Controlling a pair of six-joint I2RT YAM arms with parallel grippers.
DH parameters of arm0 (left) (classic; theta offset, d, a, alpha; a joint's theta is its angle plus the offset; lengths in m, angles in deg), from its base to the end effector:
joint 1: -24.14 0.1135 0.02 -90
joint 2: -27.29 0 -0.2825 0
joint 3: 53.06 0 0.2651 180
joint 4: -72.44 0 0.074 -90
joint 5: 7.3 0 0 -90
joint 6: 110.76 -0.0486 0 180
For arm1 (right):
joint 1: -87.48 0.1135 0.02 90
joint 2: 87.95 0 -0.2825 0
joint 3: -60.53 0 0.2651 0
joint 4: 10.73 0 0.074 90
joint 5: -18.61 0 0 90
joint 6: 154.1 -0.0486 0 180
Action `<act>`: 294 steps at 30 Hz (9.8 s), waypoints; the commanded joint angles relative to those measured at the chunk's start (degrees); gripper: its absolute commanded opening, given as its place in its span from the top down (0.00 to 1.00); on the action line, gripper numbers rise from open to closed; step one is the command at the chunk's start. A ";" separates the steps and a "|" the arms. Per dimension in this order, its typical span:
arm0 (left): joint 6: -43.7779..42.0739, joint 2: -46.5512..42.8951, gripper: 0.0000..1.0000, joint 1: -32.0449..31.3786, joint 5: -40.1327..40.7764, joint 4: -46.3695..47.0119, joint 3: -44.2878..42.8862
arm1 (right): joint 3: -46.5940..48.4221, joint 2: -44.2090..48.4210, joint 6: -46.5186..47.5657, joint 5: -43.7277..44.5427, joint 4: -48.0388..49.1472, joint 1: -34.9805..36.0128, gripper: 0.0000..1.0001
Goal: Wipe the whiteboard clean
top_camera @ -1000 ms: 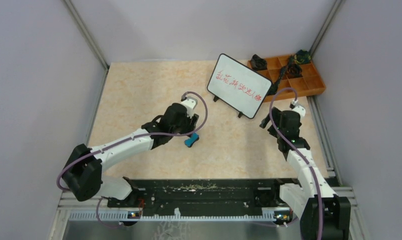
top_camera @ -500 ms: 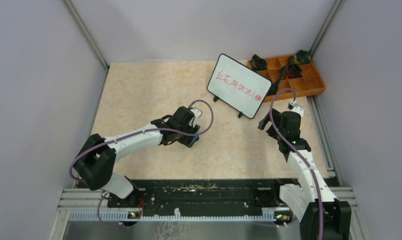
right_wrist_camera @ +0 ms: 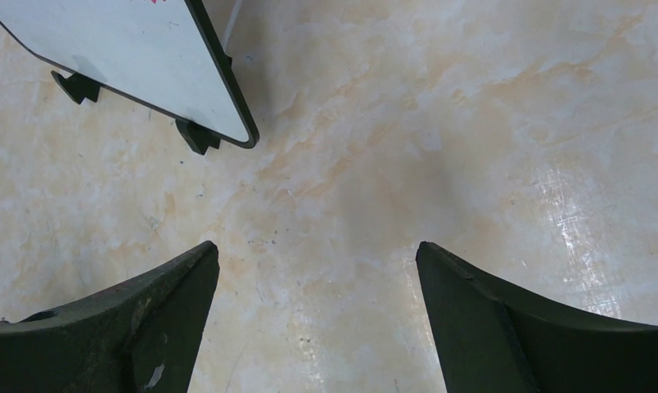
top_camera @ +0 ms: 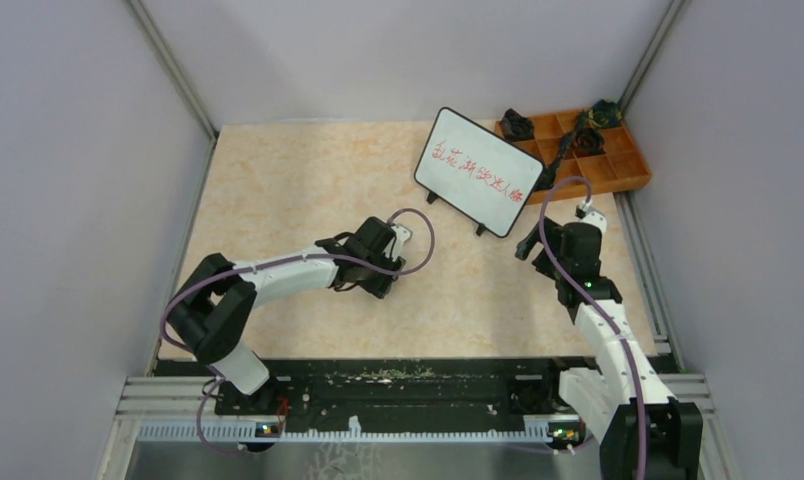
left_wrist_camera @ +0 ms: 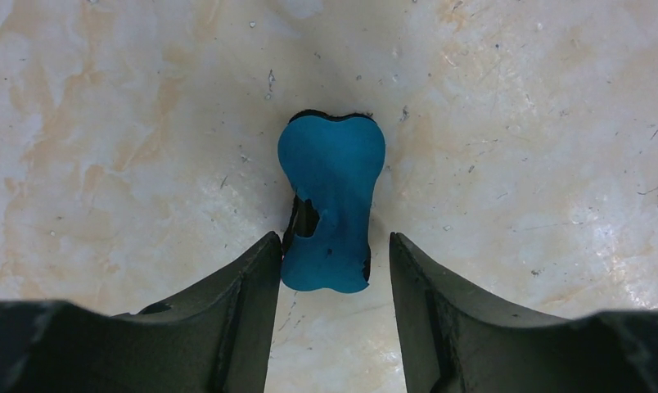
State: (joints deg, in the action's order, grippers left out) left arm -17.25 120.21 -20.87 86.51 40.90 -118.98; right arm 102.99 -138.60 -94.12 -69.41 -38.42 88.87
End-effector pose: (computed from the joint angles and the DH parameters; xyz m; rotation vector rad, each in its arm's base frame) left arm 0.2388 -0.2343 0.1708 0.9003 2.4452 -0.2225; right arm 0.2026 0.0032 0.2224 0.5652 2.1361 0.2688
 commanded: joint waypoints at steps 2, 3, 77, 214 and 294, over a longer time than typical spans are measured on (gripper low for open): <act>-1.79 0.85 0.43 -0.33 -0.48 2.05 -2.27 | 2.35 0.64 0.65 -0.63 1.93 0.27 0.10; -1.87 0.77 0.43 -0.29 -0.48 2.16 -2.35 | 2.30 0.57 0.64 -0.73 2.00 0.27 0.10; -3.45 -8.54 0.83 7.08 -0.04 41.06 3.46 | 36.88 -15.49 14.13 -6.88 -10.97 -3.53 0.51; -6.74 52.16 0.94 17.90 -35.59 31.95 -73.40 | 47.03 -45.57 33.70 -49.56 -3.87 -14.59 1.00; -10.13 54.54 0.95 15.50 -25.19 39.66 -68.55 | 47.69 -46.89 33.75 -54.45 -4.33 -12.75 1.00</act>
State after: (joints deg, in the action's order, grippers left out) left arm -25.71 172.63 -5.92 57.66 79.90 -185.49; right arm 150.10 -186.16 -62.76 -122.68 -41.85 74.64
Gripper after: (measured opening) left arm 0.212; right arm 0.037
